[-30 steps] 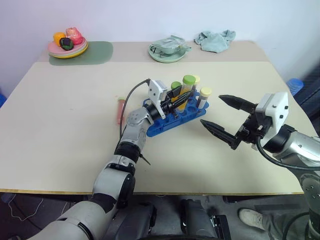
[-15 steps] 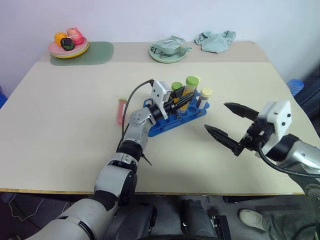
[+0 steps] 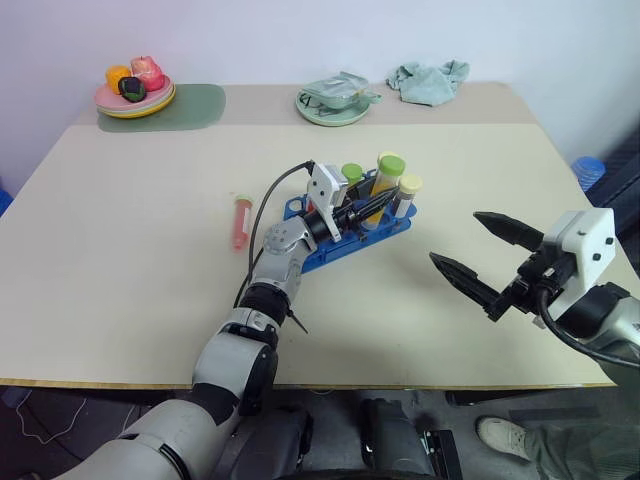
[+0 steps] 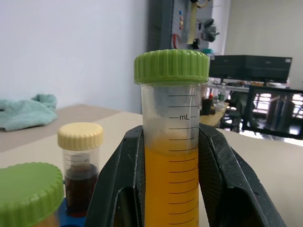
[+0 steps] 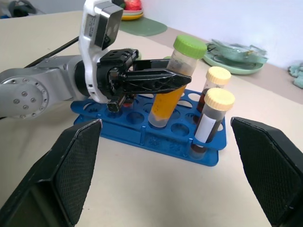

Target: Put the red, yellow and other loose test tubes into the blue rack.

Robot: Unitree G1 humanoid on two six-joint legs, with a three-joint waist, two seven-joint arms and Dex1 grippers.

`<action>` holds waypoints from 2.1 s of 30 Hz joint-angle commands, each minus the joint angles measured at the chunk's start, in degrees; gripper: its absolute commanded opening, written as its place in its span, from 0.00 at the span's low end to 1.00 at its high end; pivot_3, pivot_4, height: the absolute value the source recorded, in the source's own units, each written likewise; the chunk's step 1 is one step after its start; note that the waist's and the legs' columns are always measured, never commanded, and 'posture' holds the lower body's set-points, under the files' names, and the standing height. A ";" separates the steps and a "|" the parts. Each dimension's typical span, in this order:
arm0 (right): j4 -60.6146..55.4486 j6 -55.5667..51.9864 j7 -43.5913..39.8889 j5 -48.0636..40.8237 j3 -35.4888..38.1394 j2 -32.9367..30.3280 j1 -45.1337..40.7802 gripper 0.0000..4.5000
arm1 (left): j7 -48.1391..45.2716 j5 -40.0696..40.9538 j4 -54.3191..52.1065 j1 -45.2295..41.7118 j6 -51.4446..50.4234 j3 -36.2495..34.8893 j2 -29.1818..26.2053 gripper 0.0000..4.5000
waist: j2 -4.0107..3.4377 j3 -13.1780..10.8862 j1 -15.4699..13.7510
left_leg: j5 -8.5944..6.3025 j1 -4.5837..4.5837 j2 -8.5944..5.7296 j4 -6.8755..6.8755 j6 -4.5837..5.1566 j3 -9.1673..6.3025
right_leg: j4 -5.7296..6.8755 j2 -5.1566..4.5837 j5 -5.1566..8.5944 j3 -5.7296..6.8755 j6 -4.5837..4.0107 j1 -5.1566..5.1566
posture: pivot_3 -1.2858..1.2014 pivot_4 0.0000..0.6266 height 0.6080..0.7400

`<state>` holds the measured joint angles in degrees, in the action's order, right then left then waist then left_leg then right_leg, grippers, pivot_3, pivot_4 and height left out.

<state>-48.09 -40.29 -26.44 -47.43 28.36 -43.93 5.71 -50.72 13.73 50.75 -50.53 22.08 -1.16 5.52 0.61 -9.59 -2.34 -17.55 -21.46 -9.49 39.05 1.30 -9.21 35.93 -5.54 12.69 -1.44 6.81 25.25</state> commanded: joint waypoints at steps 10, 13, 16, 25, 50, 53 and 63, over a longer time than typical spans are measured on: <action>-0.35 2.82 -1.28 0.83 -0.51 -0.24 -0.38 1.00 | 1.11 -0.98 -6.56 0.66 4.51 1.84 -0.12 0.26 | 0.00 0.00 -0.02 | 0.00 -0.01 0.00 0.00 0.00 0.00 | -0.01 0.00 0.00 0.00 0.00 0.00 | 0.52 0.24 1.00; -0.08 3.07 -1.56 1.06 -0.67 -0.28 -0.45 1.00 | 0.56 -0.66 -6.80 0.95 3.89 2.21 -0.15 0.26 | 0.00 0.00 0.00 | 0.00 -0.01 0.00 0.00 0.00 0.00 | -0.01 0.00 0.00 0.00 0.00 0.00 | 0.52 0.24 1.00; 0.07 3.25 -1.78 1.26 -0.77 -0.24 -0.44 1.00 | 0.19 -0.78 -6.86 1.30 3.56 2.66 -0.21 0.26 | 0.00 0.00 -0.03 | 0.00 -0.01 0.00 0.00 0.00 0.00 | -0.01 0.00 0.00 0.00 0.00 0.00 | 0.52 0.24 1.00; 0.45 4.11 -2.55 2.48 -1.28 0.26 -0.10 1.00 | 1.77 -0.17 -4.35 1.55 0.02 1.46 -1.18 0.26 | 0.00 0.00 0.01 | 0.00 -0.01 0.00 0.00 0.00 0.00 | -0.01 0.00 0.00 0.00 0.00 0.00 | 0.52 0.24 1.00; 1.25 4.57 -2.71 2.93 -2.28 0.09 -1.57 1.00 | -3.18 2.13 -9.17 2.02 -1.00 1.79 0.32 0.26 | 0.00 0.00 0.10 | 0.00 -0.01 0.00 -0.01 0.00 0.01 | -0.02 0.00 0.00 0.00 0.00 0.01 | 0.52 0.24 1.00; 1.25 5.02 -2.96 3.30 -2.12 0.37 -0.84 1.00 | 0.50 -0.83 -7.34 1.88 0.12 2.42 -0.20 0.26 | 0.00 0.00 0.03 | 0.00 0.00 0.00 0.00 0.00 0.00 | -0.01 0.01 0.00 0.00 0.00 0.01 | 0.52 0.24 1.00; 1.91 6.77 -4.08 4.29 -1.80 0.79 1.03 1.00 | 9.67 -5.06 -4.03 1.61 2.61 3.16 0.95 0.26 | 0.00 0.00 -0.04 | 0.00 -0.01 0.00 0.00 0.00 0.01 | -0.02 0.01 0.00 0.00 0.00 0.01 | 0.52 0.24 1.00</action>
<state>-45.76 -34.86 -30.25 -43.38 25.46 -43.59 6.59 -41.55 9.12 47.27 -48.39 23.31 1.48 5.97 0.61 -9.60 -2.38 -17.55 -21.47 -9.49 39.05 1.30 -9.20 35.91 -5.54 12.69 -1.44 6.81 25.26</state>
